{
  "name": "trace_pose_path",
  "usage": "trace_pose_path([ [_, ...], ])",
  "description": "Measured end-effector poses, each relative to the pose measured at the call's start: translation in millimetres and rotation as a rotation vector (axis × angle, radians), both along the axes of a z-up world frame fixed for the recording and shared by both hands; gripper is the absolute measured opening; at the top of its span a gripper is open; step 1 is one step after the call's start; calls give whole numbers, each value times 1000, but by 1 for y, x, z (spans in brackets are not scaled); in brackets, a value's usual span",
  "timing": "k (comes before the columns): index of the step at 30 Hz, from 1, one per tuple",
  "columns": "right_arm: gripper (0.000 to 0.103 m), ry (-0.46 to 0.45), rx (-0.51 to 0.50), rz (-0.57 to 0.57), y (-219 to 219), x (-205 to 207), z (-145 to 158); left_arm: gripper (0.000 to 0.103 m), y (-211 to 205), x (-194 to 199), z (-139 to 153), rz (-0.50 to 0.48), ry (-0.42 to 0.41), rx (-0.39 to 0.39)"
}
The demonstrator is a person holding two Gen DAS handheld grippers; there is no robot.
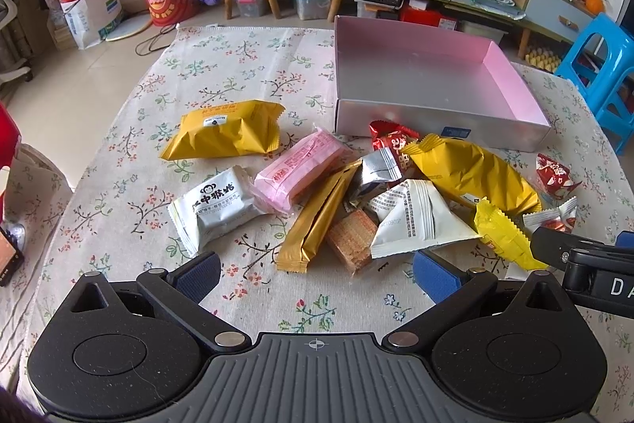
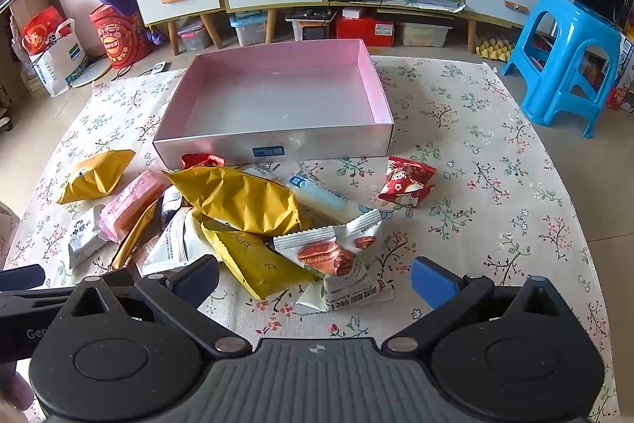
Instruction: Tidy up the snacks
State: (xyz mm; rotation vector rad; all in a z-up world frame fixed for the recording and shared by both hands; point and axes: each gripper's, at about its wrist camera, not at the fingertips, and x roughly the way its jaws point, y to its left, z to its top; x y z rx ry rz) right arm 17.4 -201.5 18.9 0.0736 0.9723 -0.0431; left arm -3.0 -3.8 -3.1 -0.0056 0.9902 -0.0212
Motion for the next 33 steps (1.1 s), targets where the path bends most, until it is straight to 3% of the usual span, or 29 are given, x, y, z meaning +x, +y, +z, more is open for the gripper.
trace_pose_path([
  [33, 93, 5, 3, 1, 1, 0, -3, 103, 0, 0, -1, -1, 4, -3],
])
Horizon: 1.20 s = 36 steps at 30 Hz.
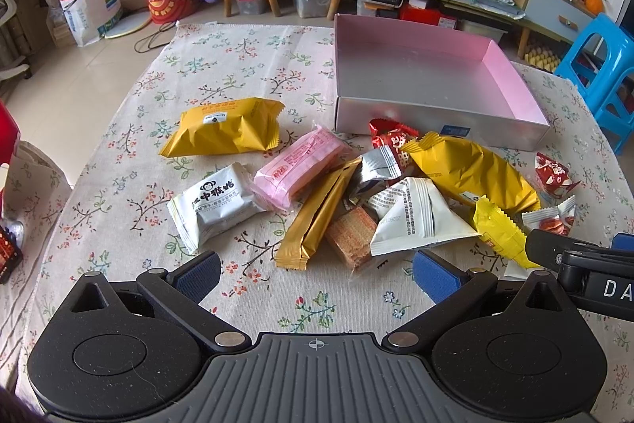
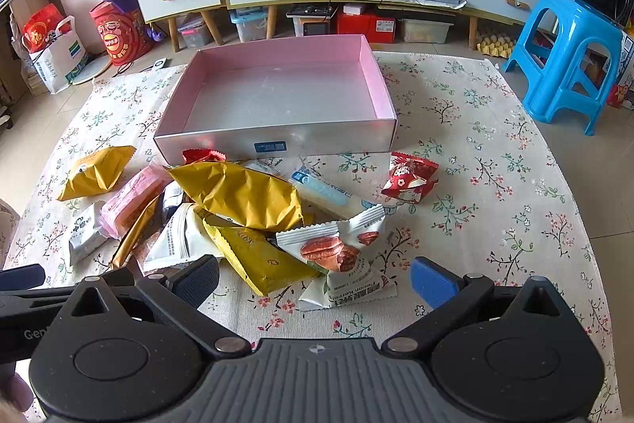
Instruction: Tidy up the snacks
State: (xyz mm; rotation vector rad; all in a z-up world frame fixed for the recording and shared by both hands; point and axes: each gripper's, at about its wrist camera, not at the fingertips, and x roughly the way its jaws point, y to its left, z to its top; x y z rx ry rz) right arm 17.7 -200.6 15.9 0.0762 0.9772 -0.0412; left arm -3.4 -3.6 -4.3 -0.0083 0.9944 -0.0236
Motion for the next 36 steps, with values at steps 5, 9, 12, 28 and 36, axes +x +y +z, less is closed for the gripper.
trace_pose_path([
  [5, 93, 1, 0, 0, 0, 0, 0, 103, 0, 0, 0, 0, 0, 0],
  [9, 93, 1, -1, 0, 0, 0, 0, 103, 0, 0, 0, 0, 0, 0],
  [12, 93, 1, -1, 0, 0, 0, 0, 103, 0, 0, 0, 0, 0, 0],
  [28, 93, -10, -32, 7, 1, -1, 1, 103, 2, 0, 3, -3, -17, 6],
  [36, 93, -73, -22, 9, -5, 10, 8, 103, 8, 4, 9, -35, -93, -15],
])
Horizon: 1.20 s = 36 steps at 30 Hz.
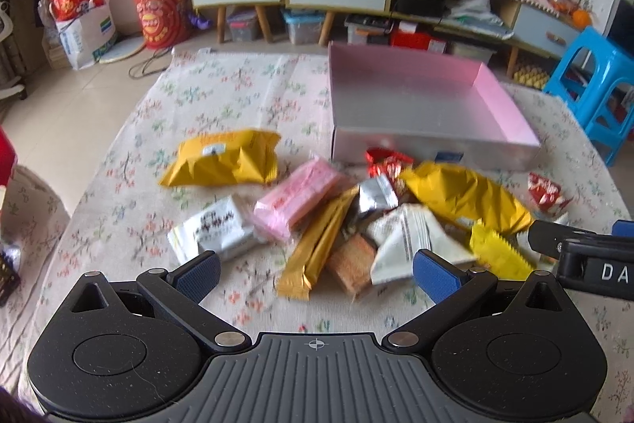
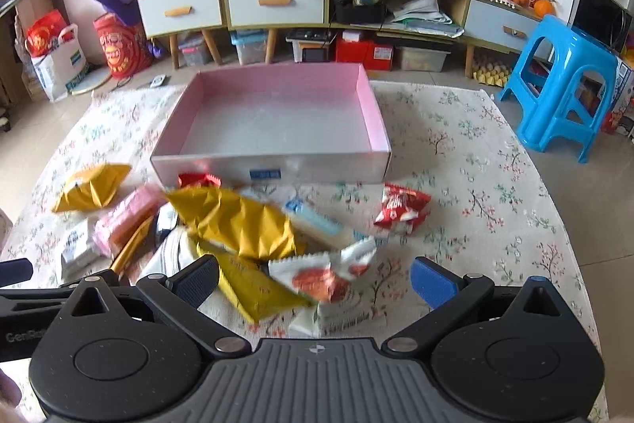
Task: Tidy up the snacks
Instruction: 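Grasp the large yellow snack bag with the right tool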
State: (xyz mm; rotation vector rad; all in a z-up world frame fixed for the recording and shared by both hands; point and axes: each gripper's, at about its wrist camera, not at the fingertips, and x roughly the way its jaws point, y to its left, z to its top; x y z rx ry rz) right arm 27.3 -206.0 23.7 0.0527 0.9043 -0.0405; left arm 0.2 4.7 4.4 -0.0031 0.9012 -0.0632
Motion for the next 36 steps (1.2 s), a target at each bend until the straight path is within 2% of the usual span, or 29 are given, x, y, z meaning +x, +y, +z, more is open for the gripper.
trace_pose_path([
  [4, 93, 33, 98, 30, -13, 18, -2, 103, 2, 14, 3, -85, 24, -2],
  [8, 93, 48, 125, 102, -17, 37, -6, 103, 2, 32, 0, -183, 72, 7],
  [12, 93, 108, 165, 135, -22, 53, -17, 103, 8, 49, -3, -187, 53, 30],
  [15, 93, 140, 240, 156, -25, 61, -21, 103, 10, 66, -10, -263, 52, 43],
  [17, 93, 140, 254, 178, -24, 66, -22, 103, 11, 78, -19, -305, 62, 54],
  [22, 93, 138, 302, 244, -23, 73, -25, 102, 17, 100, -40, -379, 117, 0],
  [26, 93, 143, 297, 296, -17, 78, -28, 99, 24, 112, -47, -373, 151, -68],
  [31, 92, 156, 267, 322, -8, 83, -34, 89, 29, 124, -54, -338, 168, -83],
  [34, 89, 163, 237, 341, -2, 85, -36, 85, 31, 127, -58, -338, 185, -119],
  [36, 81, 153, 183, 355, 4, 84, -33, 80, 29, 127, -58, -352, 181, -117],
])
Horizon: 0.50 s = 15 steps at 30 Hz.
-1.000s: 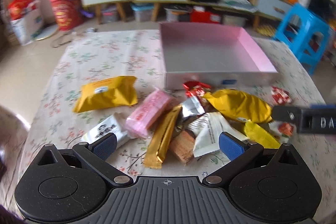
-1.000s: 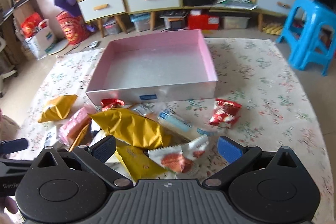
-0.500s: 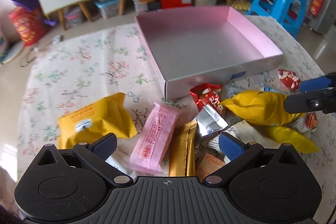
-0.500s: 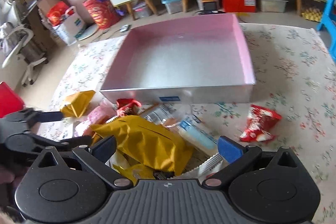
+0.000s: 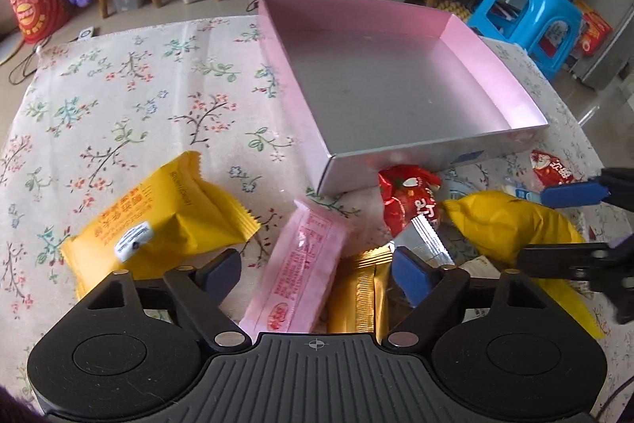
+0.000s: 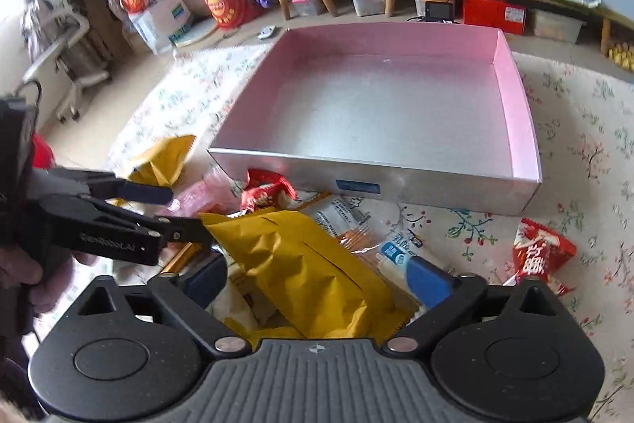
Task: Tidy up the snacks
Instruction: 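Grasp the large yellow snack bag with the right tool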
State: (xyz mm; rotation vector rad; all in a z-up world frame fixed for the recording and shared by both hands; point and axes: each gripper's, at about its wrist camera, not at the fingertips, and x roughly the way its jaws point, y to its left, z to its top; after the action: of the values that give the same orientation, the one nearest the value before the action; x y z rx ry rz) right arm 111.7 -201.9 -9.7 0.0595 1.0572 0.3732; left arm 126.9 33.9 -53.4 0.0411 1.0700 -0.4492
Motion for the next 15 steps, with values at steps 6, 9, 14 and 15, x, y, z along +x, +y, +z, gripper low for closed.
trace_pose_path([
  [6, 79, -64, -64, 96, 18, -6, 6, 66, 1, 0, 3, -33, 5, -25],
  [9, 75, -62, -102, 117, 23, -8, 0, 66, 1, 0, 3, -54, 17, -22],
  [14, 66, -47, -53, 73, 16, -3, 3, 63, 5, -4, 5, -80, 21, -17],
  [15, 65, -46, -45, 66, 14, -2, 2, 62, 6, -4, 6, -82, 23, -19],
])
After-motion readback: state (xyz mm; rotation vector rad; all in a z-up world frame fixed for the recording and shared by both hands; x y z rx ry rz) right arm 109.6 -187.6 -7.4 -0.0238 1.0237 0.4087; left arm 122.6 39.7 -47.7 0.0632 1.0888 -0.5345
